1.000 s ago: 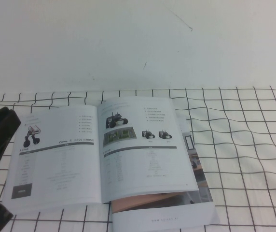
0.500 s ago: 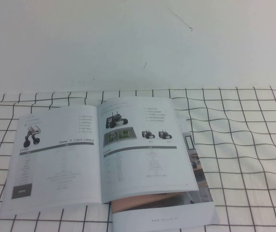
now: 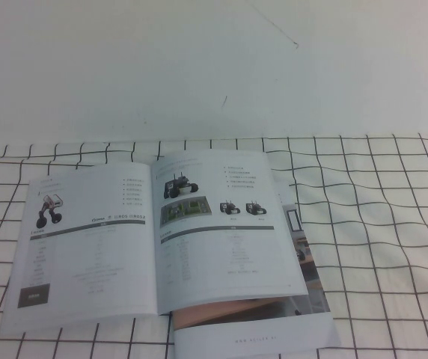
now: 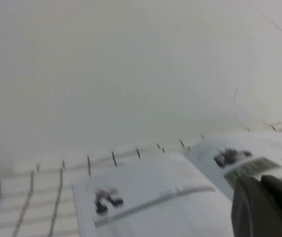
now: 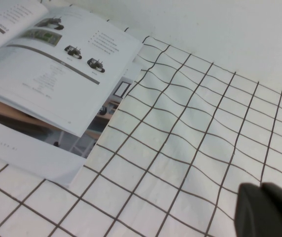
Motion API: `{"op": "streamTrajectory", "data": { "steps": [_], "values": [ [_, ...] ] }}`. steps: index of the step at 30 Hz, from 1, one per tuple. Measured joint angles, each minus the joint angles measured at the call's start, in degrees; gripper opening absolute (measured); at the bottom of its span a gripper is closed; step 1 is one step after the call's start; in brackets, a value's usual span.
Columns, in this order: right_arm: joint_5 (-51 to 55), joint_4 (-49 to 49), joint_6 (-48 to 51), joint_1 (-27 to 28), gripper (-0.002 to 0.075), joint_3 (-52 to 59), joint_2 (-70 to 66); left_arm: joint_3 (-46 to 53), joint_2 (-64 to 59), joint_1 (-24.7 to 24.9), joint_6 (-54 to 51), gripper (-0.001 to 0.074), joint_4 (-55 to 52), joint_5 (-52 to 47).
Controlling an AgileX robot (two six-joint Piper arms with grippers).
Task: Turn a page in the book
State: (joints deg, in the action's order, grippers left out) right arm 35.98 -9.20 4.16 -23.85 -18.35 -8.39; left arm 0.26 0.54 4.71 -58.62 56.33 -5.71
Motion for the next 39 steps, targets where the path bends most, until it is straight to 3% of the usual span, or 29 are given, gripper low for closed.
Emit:
{"op": "streamTrajectory", "data": {
  "steps": [2, 4, 7, 14, 22, 39],
  "values": [
    [0.0, 0.0, 0.0, 0.0, -0.0002, 0.0, 0.0, 0.13, 0.0, -2.6, 23.26, -0.0002, -17.2, -6.9],
    [0.0, 0.0, 0.0, 0.0, -0.0002, 0.0, 0.0, 0.46, 0.0, -5.11, 41.51, -0.0002, -26.75, -14.99],
    [0.0, 0.1, 0.0, 0.0, -0.0002, 0.0, 0.0, 0.46, 0.0, -7.59, 50.78, -0.0002, -31.76, -19.21],
    [0.0, 0.21, 0.0, 0.0, -0.0002, 0.0, 0.0, 0.81, 0.13, -5.31, 46.64, -0.0002, -38.89, -14.81],
    [0.0, 0.21, 0.0, 0.0, -0.0002, 0.0, 0.0, 0.81, 0.13, 0.7, 53.2, -0.0002, -48.37, -14.12],
    [0.0, 0.21, 0.0, 0.0, -0.0002, 0.0, 0.0, 0.81, 0.13, 0.91, 57.36, -0.0002, -50.54, -14.07]
  ]
}}
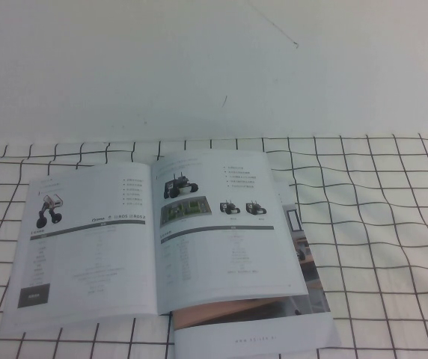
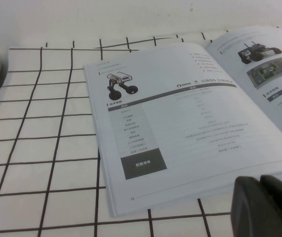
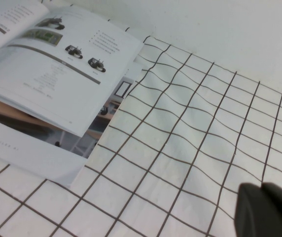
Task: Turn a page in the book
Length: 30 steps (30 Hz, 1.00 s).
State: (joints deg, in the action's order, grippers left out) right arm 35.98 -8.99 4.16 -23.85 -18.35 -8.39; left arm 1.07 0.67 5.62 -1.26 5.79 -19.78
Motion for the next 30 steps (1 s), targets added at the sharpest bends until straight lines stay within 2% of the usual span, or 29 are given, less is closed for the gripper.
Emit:
{"op": "streamTrajectory", "data": {
  "steps": [11, 30],
  "values": [
    [0.0, 0.0, 0.0, 0.0, -0.0002, 0.0, 0.0, 0.0, 0.0, 0.0, -4.4, -0.0002, -0.79, 0.0],
    [0.0, -0.18, 0.89, 0.15, -0.0002, 0.0, 0.57, 0.0, 0.0, 0.0, -5.09, -0.0002, -0.9, 0.0]
  ]
}}
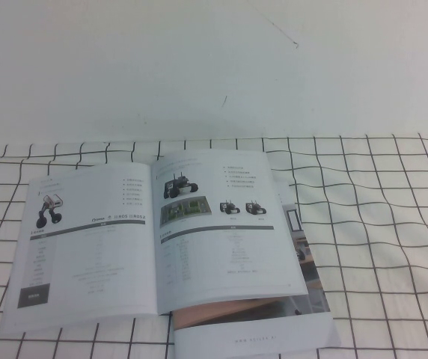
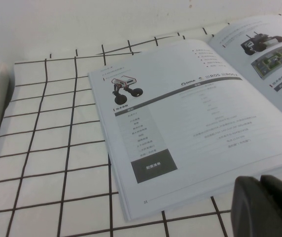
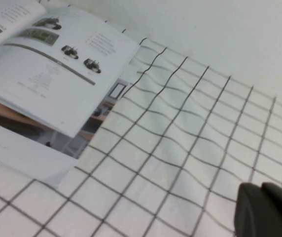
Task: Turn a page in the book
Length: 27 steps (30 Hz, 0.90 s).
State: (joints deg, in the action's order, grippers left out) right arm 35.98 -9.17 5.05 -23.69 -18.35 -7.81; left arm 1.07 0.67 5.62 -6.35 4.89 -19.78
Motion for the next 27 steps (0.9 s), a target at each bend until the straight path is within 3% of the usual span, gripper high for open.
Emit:
{"op": "streamTrajectory", "data": {
  "steps": [6, 12, 16, 23, 27],
  "values": [
    [-6.56, -2.22, 4.29, 9.91, -0.0002, 1.98, 6.38, 0.0, 0.0, 0.0, 0.0, -0.0002, -0.1, 0.0],
    [-23.37, -1.81, 4.26, 21.92, -0.0002, 12.06, 8.57, 0.0, 0.0, 0.0, 0.0, -0.0002, -0.1, 0.0],
    [-26.71, -0.38, 4.01, 26.7, -0.0002, 19.03, 8.57, 0.0, 0.0, 0.0, 0.0, -0.0002, -0.1, 0.0],
    [-15.01, -0.03, 3.77, 28.24, -0.0002, 19.99, 8.57, 0.0, 0.0, 0.0, -0.12, -0.0002, -0.1, 0.0],
    [-14.16, -0.03, 3.77, 28.24, -0.0002, 19.99, 8.57, 0.0, 0.0, 0.0, -0.12, -0.0002, -0.1, 0.0]
  ]
}}
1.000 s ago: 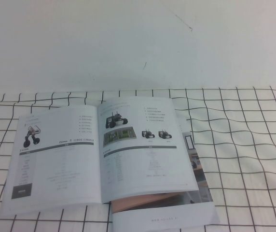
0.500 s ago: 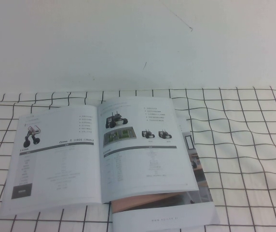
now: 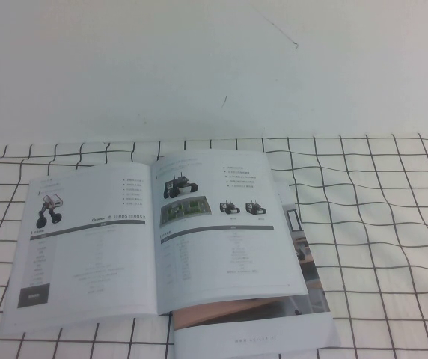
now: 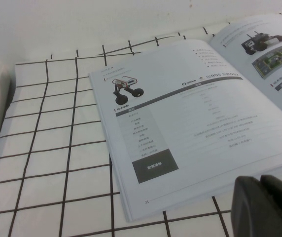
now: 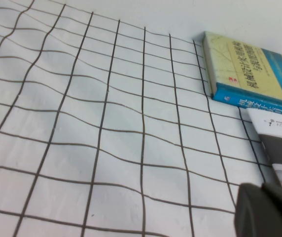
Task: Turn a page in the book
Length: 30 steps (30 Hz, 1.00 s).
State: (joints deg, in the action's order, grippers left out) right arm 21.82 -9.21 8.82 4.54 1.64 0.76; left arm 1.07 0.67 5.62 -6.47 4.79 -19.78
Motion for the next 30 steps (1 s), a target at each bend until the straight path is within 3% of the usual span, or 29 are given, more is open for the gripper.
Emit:
{"op": "streamTrajectory", "data": {
  "steps": [16, 30],
  "values": [
    [0.0, 0.18, -8.11, 0.0, -0.0002, 0.0, 0.0, 0.0, 0.0, 0.0, 0.0, -0.0002, 0.0, 0.0],
    [0.0, 0.18, -8.82, 0.0, -0.0002, 0.0, 0.0, 0.0, 0.0, 0.0, 0.0, -0.0002, 0.0, 0.0]
  ]
}}
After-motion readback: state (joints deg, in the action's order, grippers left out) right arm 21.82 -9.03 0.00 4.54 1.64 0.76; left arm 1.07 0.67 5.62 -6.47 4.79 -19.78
